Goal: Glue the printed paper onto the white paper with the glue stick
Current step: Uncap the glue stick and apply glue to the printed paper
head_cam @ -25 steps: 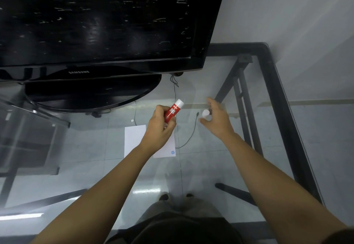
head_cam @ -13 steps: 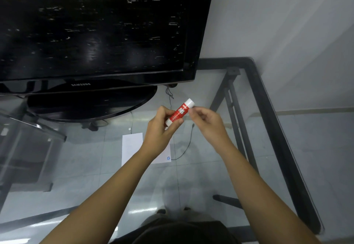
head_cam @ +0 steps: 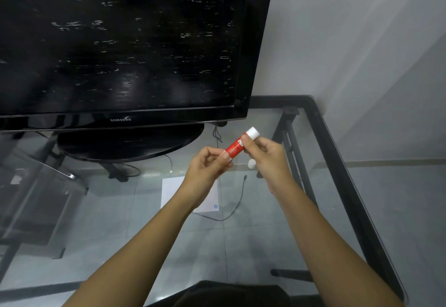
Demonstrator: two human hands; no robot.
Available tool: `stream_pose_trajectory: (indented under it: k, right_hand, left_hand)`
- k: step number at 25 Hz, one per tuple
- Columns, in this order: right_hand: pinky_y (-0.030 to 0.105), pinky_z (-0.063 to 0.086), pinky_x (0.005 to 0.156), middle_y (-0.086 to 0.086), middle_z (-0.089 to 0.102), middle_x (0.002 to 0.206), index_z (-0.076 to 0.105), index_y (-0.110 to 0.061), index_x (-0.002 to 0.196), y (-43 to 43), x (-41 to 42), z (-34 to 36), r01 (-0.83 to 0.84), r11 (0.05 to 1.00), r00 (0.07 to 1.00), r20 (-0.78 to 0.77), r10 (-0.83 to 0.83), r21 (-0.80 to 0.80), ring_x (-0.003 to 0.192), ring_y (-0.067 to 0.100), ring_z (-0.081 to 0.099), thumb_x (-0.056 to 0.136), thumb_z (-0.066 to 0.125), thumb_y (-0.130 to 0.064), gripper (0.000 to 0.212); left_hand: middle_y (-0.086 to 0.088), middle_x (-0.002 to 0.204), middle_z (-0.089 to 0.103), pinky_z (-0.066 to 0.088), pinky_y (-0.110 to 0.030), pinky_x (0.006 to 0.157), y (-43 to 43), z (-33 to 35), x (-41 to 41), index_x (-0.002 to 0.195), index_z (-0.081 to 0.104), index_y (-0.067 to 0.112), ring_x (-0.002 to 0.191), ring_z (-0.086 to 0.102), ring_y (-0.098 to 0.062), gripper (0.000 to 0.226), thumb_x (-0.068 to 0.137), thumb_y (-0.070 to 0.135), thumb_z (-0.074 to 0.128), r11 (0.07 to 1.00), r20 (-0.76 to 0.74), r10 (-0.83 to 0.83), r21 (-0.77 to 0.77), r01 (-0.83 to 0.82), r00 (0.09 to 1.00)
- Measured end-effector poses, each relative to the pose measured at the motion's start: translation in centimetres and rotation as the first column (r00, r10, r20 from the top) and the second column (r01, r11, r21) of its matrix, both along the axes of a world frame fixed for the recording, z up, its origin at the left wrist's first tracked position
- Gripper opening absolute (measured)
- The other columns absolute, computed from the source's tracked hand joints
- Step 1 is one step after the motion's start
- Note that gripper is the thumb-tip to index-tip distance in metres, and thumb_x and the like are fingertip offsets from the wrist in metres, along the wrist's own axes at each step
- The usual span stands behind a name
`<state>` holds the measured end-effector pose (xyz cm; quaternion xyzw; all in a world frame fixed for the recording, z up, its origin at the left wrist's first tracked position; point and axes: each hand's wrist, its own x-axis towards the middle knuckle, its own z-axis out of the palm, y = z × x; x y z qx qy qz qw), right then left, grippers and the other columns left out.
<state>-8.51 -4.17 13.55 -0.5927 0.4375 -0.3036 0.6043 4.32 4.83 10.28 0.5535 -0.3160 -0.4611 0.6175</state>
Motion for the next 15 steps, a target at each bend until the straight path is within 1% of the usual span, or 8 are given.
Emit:
stream_pose_trajectory:
  k: [1,3,5,7,8,9,11,15]
  right_hand:
    - [0.020,0.043,0.067,-0.008,0.072,0.087,0.071,-0.023,0.092,0.2,0.0,0.2,0.009,1.000,1.000,-0.015,-0.009,0.002,0.083,-0.004,0.065,0.079,0.063,-0.049,0.030]
    - [0.018,0.040,0.063,-0.010,0.070,0.082,0.071,-0.024,0.090,0.8,0.2,0.3,0.007,1.000,0.999,-0.037,-0.006,0.022,0.074,-0.011,0.062,0.079,0.063,-0.049,0.028]
    - [0.017,0.038,0.061,-0.011,0.069,0.079,0.071,-0.022,0.092,1.4,0.4,0.3,0.006,0.999,0.999,-0.034,-0.004,0.045,0.068,-0.013,0.060,0.080,0.062,-0.048,0.030]
    - [0.015,0.038,0.061,-0.013,0.069,0.079,0.071,-0.022,0.095,1.7,0.3,0.5,0.014,0.999,1.000,-0.018,-0.013,0.046,0.069,-0.012,0.061,0.079,0.063,-0.048,0.031]
    - [0.015,0.038,0.060,-0.013,0.069,0.080,0.070,-0.023,0.095,1.7,0.1,0.6,0.019,0.999,1.000,-0.018,-0.018,0.038,0.070,-0.013,0.061,0.079,0.063,-0.048,0.031]
    - [0.015,0.038,0.060,-0.013,0.070,0.080,0.070,-0.023,0.095,1.7,0.0,0.7,0.020,0.999,1.000,-0.017,-0.020,0.027,0.071,-0.013,0.061,0.079,0.063,-0.048,0.031]
    - [0.018,0.041,0.066,-0.011,0.070,0.084,0.070,-0.023,0.095,1.7,-0.1,0.9,0.018,1.000,1.000,-0.006,-0.018,0.020,0.075,-0.010,0.063,0.080,0.063,-0.047,0.029]
    - [0.016,0.045,0.072,-0.009,0.070,0.085,0.068,-0.025,0.094,1.5,0.1,1.4,0.036,0.999,0.999,0.011,-0.036,0.033,0.076,-0.004,0.065,0.079,0.064,-0.046,0.027]
  left_hand:
    - [0.006,0.081,0.068,0.050,-0.014,0.067,0.2,-0.5,0.1,0.090,0.059,0.017,0.078,0.063,-0.005,0.016,0.081,0.026,0.070,0.995,0.330,0.072,-0.090,-0.045,0.941]
    - [-0.008,0.081,0.063,0.042,-0.019,0.069,0.4,-1.2,0.3,0.088,0.052,0.010,0.079,0.050,-0.014,0.023,0.078,0.010,0.073,0.944,0.855,0.305,-0.328,-0.019,0.419]
    - [-0.015,0.082,0.061,0.037,-0.020,0.073,0.8,-1.8,0.3,0.091,0.046,0.009,0.079,0.044,-0.017,0.032,0.074,0.004,0.073,0.894,0.894,0.432,-0.442,0.075,0.121]
    - [-0.011,0.091,0.059,0.043,-0.015,0.073,0.9,-0.8,-0.3,0.100,0.046,0.012,0.079,0.052,-0.008,0.032,0.079,0.019,0.069,0.947,0.760,0.308,-0.305,-0.104,0.572]
    - [-0.009,0.090,0.061,0.046,-0.013,0.067,1.0,0.6,-0.7,0.103,0.048,0.013,0.073,0.057,-0.005,0.031,0.083,0.032,0.062,0.985,0.444,0.173,-0.099,-0.143,0.879]
    - [-0.010,0.084,0.065,0.049,-0.016,0.062,1.0,1.2,-0.8,0.102,0.051,0.012,0.066,0.060,-0.006,0.032,0.088,0.041,0.054,0.996,0.061,0.084,0.036,-0.087,0.995]
    - [-0.005,0.073,0.069,0.052,-0.018,0.062,0.9,0.7,-0.6,0.097,0.057,0.014,0.063,0.061,-0.010,0.025,0.094,0.038,0.048,0.996,-0.235,0.053,0.088,-0.033,0.971]
    - [0.011,0.083,0.066,0.050,-0.016,0.070,1.4,1.4,-0.3,0.090,0.056,0.025,0.079,0.062,-0.005,0.010,0.086,0.022,0.064,0.993,0.190,0.060,-0.107,-0.040,0.980]
